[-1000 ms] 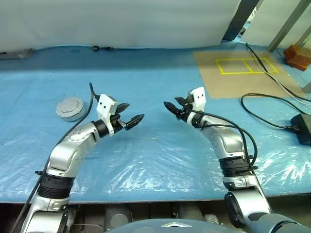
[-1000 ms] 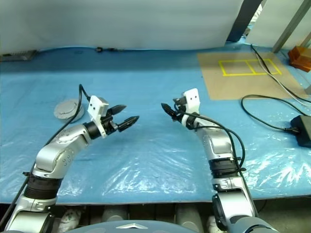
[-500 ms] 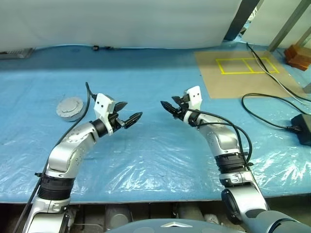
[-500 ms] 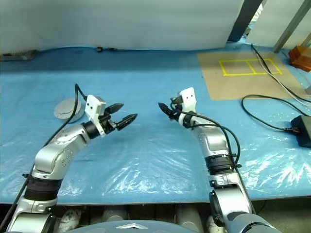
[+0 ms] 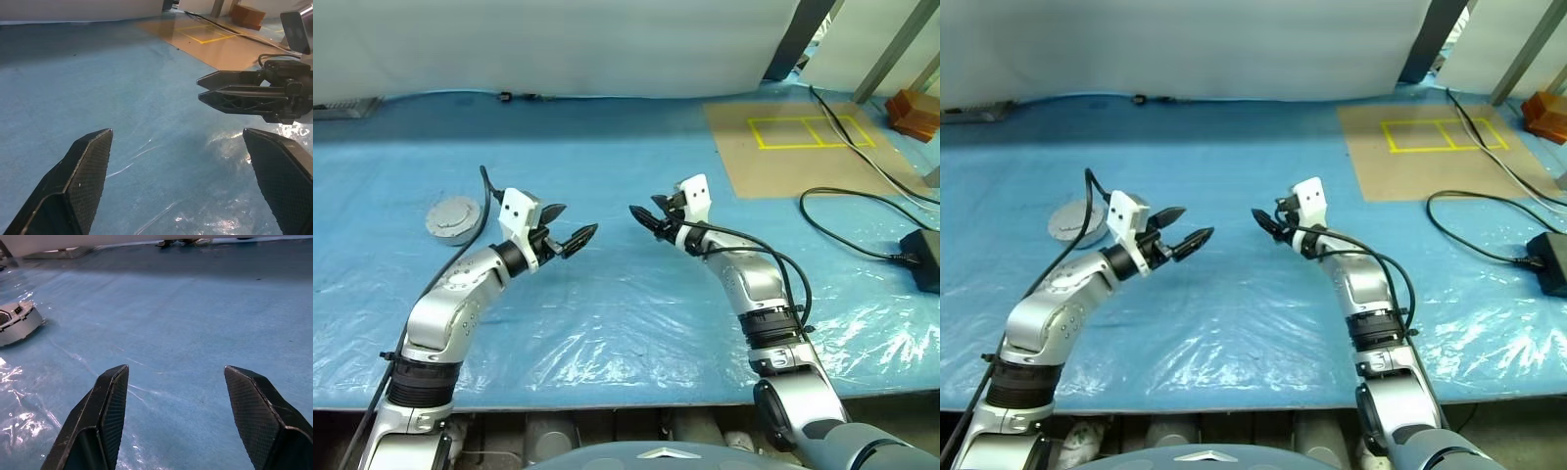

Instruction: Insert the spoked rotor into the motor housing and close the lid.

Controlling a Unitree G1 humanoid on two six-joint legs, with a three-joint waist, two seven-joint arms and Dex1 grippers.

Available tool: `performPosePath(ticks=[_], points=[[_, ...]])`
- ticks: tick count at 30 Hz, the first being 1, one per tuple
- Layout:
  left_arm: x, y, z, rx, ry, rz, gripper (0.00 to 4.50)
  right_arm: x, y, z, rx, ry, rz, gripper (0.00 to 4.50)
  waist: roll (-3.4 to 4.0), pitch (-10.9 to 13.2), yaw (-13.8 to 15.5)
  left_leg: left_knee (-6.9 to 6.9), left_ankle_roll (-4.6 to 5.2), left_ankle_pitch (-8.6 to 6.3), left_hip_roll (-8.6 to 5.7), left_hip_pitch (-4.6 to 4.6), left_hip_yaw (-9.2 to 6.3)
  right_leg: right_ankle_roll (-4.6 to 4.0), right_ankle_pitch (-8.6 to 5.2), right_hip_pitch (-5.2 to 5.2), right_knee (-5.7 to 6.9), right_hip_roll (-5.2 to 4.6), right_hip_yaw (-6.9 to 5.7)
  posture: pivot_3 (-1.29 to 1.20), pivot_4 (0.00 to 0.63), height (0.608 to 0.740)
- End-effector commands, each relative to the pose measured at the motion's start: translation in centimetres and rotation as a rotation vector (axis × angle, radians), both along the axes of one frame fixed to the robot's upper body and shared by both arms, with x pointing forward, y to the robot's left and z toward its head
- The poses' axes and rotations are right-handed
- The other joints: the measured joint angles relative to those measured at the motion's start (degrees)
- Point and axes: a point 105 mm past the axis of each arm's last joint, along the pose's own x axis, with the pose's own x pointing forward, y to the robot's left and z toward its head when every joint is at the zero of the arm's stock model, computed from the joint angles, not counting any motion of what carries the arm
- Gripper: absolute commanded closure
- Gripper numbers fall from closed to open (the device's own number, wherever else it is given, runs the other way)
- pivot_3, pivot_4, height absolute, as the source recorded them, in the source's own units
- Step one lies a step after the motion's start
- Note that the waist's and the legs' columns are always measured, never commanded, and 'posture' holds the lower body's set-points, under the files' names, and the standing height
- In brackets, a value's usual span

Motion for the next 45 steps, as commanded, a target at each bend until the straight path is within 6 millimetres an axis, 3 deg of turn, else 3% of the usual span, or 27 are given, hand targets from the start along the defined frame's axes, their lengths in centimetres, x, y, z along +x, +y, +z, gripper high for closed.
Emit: performPosePath(ticks=[1,45], points=[[-0.23,0.21,1.34,0.013,-0.053,0.004,0.02,0.12,0.23,1.22,0.011,-0.052,0.011,1.24,0.00,0.00,-0.01,0.00,0.00,0.00,0.00,0.00,0.00,0.00,0.00,0.00,0.00,0.00,0.00,0.00,0.150,0.740],[0.46,0.31,2.34,-0.005,-0.065,0.001,0.02,0.65,0.93,1.11,0.021,-0.058,0.004,1.24,0.05,0.03,-0.02,-0.04,0.00,0.00,0.00,0.00,0.00,0.00,0.00,0.00,-0.04,0.00,0.00,0.00,0.150,0.740]])
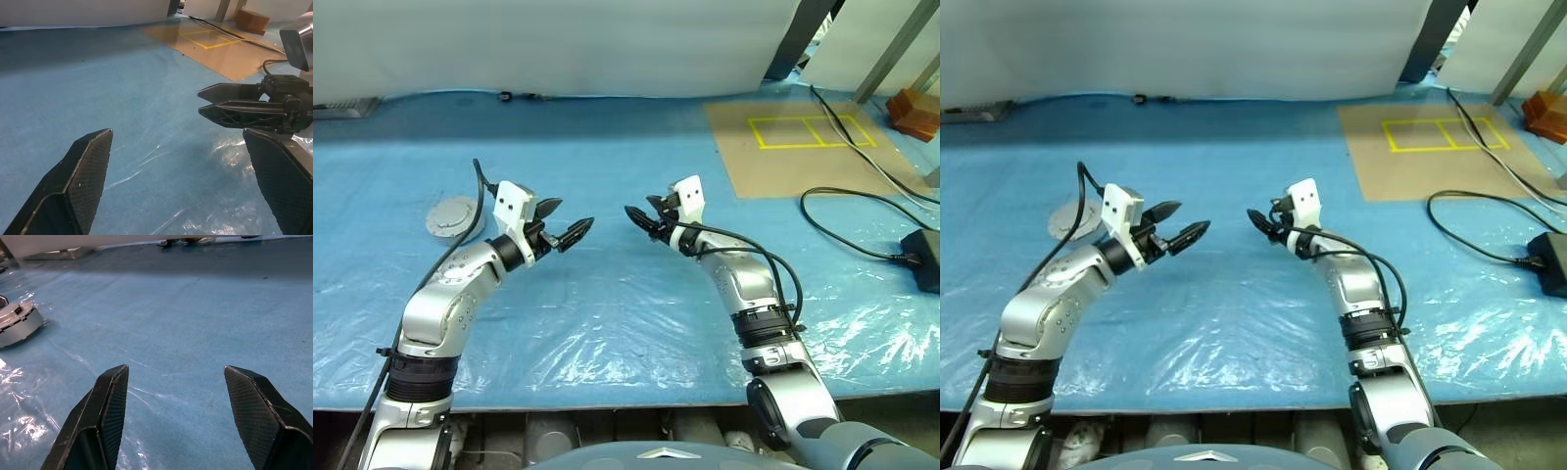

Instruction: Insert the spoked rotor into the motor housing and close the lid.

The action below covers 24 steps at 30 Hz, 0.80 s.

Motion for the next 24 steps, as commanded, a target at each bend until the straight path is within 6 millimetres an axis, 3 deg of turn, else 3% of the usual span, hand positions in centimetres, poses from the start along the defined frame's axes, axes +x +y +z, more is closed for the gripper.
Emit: performPosePath(ticks=[1,24], points=[[0.05,0.11,1.40,0.002,-0.054,-0.001,0.02,0.38,0.17,1.67,0.015,-0.063,0.003,1.24,0.01,0.00,0.00,0.00,0.00,0.00,0.00,0.00,0.00,0.00,0.00,0.00,0.00,0.00,0.00,0.00,0.150,0.740],[0.12,0.58,1.76,0.007,-0.067,0.016,0.02,0.61,0.55,1.67,0.020,-0.072,0.010,1.24,0.02,0.01,-0.12,-0.04,0.00,0.00,0.00,-0.01,0.00,0.00,0.00,0.00,-0.03,0.01,0.00,0.00,0.150,0.740]])
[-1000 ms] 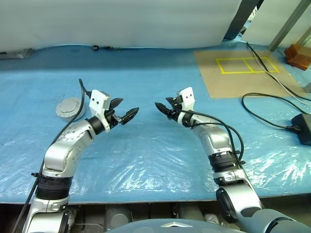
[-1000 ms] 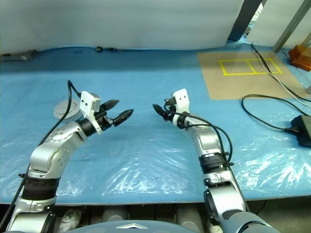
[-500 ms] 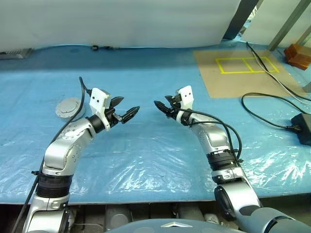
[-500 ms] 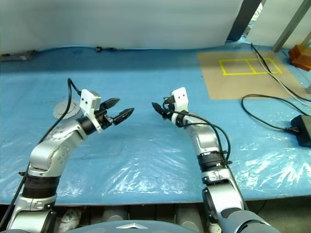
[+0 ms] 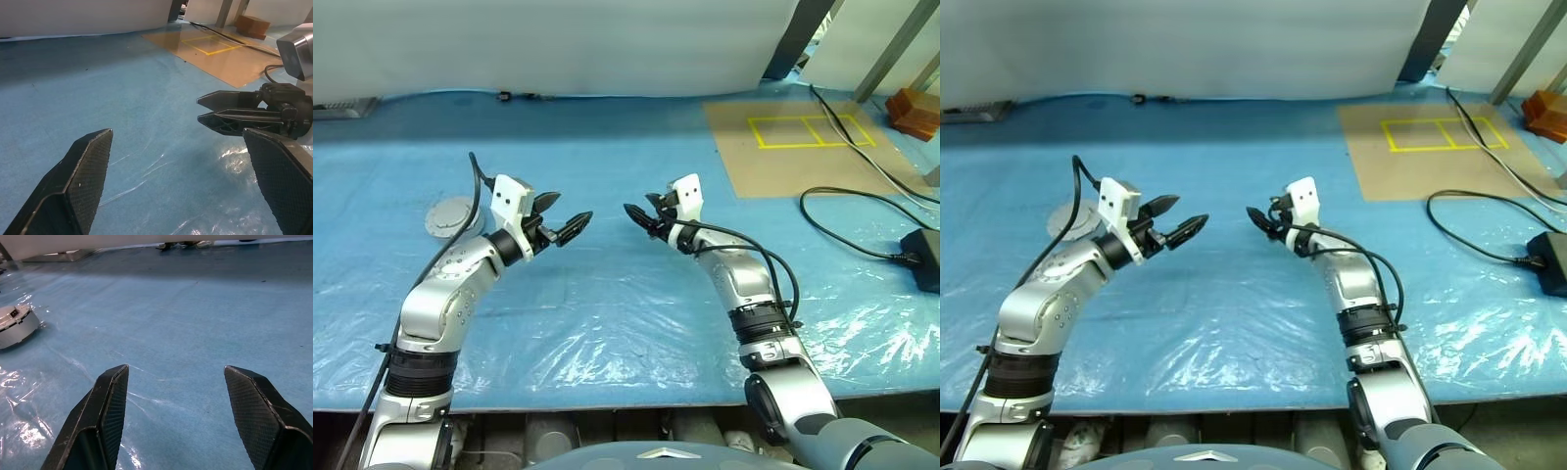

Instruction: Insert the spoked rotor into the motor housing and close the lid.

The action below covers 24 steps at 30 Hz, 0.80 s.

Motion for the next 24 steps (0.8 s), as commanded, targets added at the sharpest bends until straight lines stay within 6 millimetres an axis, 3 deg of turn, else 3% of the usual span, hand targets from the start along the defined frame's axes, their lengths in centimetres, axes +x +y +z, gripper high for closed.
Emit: performPosePath(ticks=[1,13,24], points=[[-0.2,0.3,1.1,0.012,-0.048,0.008,0.02,0.2,0.4,1.4,0.015,-0.054,0.010,1.24,0.00,0.00,-0.01,0.00,0.00,0.00,0.00,0.00,0.00,0.00,0.00,0.00,0.00,0.00,0.00,0.00,0.150,0.740],[-0.4,0.9,1.0,0.019,-0.037,0.013,0.02,-0.1,0.5,1.3,0.029,-0.050,0.006,1.24,0.00,0.00,-0.04,0.00,0.00,0.00,0.00,0.00,0.00,0.00,0.00,0.00,0.00,0.00,0.00,0.00,0.150,0.740],[0.0,1.2,1.1,0.028,-0.041,0.011,0.02,0.1,-0.9,1.8,0.021,-0.074,-0.034,1.24,0.00,0.00,-0.35,0.00,0.00,0.00,0.00,0.00,0.00,0.00,0.00,0.00,-0.01,0.00,0.00,0.00,0.150,0.740]])
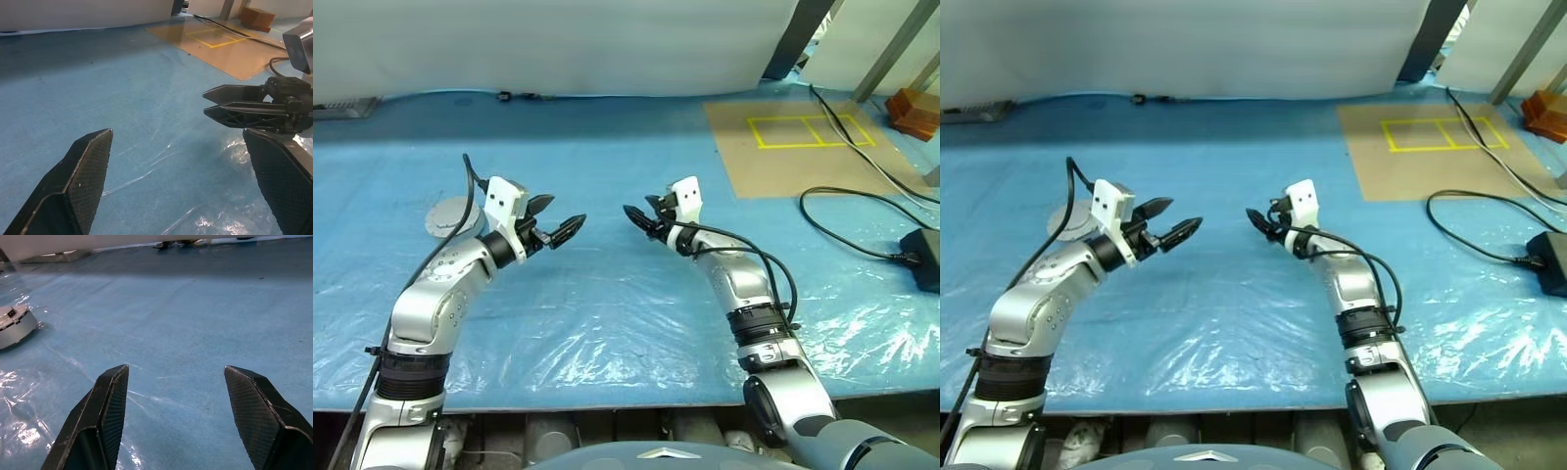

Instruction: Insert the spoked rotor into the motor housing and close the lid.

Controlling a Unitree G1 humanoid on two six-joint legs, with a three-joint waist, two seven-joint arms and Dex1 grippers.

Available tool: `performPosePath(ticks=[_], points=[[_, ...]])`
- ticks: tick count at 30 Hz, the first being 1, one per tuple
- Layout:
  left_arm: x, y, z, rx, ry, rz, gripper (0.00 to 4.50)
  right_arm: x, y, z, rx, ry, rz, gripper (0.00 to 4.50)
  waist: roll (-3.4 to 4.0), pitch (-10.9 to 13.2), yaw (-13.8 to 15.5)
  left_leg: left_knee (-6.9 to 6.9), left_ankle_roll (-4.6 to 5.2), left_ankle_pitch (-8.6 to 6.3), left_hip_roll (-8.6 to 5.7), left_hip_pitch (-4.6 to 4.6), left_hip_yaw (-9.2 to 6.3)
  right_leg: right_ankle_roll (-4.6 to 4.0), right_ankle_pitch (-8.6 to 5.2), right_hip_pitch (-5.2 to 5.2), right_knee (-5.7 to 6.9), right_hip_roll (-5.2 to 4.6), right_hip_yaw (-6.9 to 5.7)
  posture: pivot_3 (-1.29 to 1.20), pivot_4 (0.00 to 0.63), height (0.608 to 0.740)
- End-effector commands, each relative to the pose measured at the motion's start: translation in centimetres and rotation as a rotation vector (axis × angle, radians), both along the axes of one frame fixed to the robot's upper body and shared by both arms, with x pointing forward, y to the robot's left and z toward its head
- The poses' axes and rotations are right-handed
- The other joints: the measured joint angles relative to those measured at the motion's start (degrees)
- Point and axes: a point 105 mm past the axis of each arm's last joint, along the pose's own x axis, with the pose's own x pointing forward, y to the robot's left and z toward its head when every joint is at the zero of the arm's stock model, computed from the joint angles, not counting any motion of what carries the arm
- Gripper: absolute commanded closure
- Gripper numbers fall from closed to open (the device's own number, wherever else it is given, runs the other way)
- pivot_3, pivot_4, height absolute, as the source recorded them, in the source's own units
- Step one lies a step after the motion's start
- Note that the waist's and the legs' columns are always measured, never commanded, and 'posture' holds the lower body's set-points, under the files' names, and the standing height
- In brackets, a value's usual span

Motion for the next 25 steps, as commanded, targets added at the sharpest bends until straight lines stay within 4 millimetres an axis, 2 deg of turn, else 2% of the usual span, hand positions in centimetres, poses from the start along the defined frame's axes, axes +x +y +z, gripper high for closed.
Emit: performPosePath(ticks=[1,8,18,25], points=[[0.1,0.3,1.2,0.002,-0.053,0.005,0.02,0.1,-0.8,1.9,0.017,-0.072,-0.023,1.24,0.00,0.00,-0.06,0.00,0.00,0.00,0.00,0.00,0.00,0.00,0.00,0.00,0.00,0.00,0.00,0.00,0.150,0.740],[0.0,1.0,0.4,0.028,-0.041,0.027,0.02,-0.7,-1.2,1.7,0.004,-0.071,-0.020,1.24,0.00,0.00,-0.49,-0.10,0.00,0.00,-0.01,-0.01,0.00,0.01,0.00,0.00,-0.08,0.01,0.00,0.00,0.150,0.740],[-0.1,1.4,0.2,0.025,-0.053,0.061,0.02,-0.6,-1.4,2.1,-0.004,-0.082,-0.020,1.24,0.00,0.00,-0.70,-0.10,0.00,0.00,-0.01,0.00,0.01,0.01,0.00,0.01,-0.08,0.00,0.01,0.00,0.150,0.740],[0.2,3.1,0.6,0.033,-0.099,0.172,0.02,-0.2,-2.0,3.4,-0.062,-0.175,-0.078,1.24,0.00,0.00,-0.70,-0.12,0.00,0.00,-0.02,-0.01,0.01,0.01,0.01,0.01,-0.10,0.01,0.00,0.00,0.150,0.740]])
